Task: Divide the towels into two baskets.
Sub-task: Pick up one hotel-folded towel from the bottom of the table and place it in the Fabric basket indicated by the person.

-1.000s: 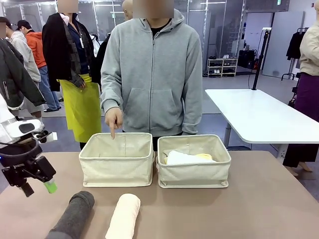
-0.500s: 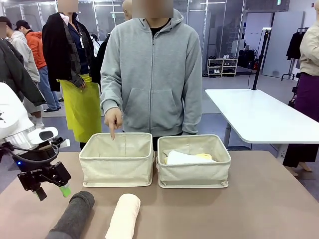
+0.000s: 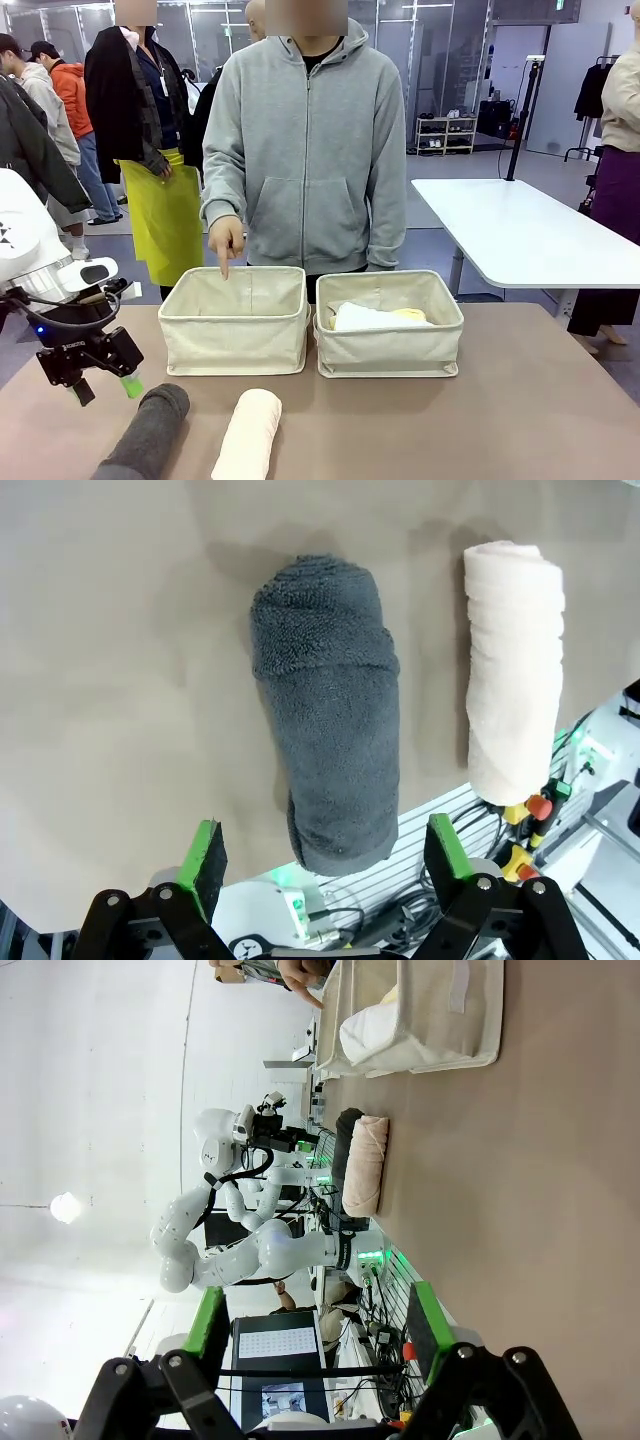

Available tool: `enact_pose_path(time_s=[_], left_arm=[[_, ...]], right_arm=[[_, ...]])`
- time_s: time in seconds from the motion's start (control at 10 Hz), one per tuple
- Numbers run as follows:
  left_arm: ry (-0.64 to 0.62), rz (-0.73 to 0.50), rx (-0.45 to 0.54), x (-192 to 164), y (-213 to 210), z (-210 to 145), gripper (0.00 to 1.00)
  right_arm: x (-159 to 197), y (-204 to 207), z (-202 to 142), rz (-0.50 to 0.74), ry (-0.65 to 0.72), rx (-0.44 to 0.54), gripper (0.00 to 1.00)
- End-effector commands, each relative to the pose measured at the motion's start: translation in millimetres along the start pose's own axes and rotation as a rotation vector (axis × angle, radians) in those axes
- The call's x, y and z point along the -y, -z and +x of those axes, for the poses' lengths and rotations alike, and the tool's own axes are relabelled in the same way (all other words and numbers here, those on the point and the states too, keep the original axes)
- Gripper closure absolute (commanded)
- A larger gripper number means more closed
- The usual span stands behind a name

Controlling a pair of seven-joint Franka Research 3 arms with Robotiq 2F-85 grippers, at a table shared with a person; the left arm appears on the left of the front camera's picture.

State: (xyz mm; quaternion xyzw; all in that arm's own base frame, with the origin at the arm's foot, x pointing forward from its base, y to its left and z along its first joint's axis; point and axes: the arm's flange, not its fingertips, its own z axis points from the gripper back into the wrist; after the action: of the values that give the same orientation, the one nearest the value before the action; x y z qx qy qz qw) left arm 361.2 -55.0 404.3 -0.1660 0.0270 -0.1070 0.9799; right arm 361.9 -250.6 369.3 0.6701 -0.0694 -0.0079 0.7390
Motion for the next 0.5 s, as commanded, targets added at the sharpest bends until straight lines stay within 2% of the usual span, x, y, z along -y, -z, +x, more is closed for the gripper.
enact_pose_path(time_s=[0.0,0.4], left_arm=[[-0.098,0.021,-0.006,1,21,13,0.0],[-0.127,-0.047,-0.07,1,63,5,0.0]], right_arm=[[-5,2,-1,-0.02,0.018,-0.002,0.1],[-5,2,-1,-0.02,0.018,-0.002,0.1]])
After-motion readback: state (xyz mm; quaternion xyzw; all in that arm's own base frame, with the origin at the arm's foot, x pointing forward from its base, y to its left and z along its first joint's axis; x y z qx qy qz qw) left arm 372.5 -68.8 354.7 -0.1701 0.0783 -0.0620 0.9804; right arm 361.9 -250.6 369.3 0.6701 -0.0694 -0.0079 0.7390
